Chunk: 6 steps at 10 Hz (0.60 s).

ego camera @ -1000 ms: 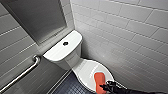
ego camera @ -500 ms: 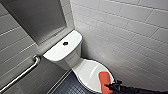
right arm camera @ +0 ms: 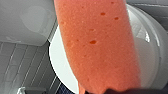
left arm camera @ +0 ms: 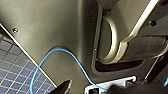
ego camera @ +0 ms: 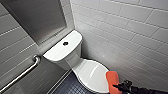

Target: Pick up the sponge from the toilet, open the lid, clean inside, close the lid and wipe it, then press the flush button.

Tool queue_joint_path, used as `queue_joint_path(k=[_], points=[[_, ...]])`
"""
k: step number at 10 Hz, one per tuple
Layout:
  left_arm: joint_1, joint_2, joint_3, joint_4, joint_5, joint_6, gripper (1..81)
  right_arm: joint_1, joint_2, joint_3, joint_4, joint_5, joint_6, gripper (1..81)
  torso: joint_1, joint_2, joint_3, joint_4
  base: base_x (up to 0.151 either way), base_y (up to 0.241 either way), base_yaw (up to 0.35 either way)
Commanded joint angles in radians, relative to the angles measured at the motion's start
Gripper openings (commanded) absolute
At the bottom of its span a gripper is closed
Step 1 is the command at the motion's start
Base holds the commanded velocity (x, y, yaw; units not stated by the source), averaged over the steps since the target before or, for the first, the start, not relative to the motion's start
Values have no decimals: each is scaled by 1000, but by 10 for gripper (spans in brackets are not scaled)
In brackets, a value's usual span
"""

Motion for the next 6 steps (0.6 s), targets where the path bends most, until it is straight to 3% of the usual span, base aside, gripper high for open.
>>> queue_joint_path(k=[1,6], points=[[-15,-37,61,-12,78,-1,811,-57,-126,67,9,-37,25,10,0,0,0,0,0,0,0],[-102,-282,436,-43,80,-30,811,-347,-158,-2,-4,-34,12,10,0,0,0,0,0,0,0]])
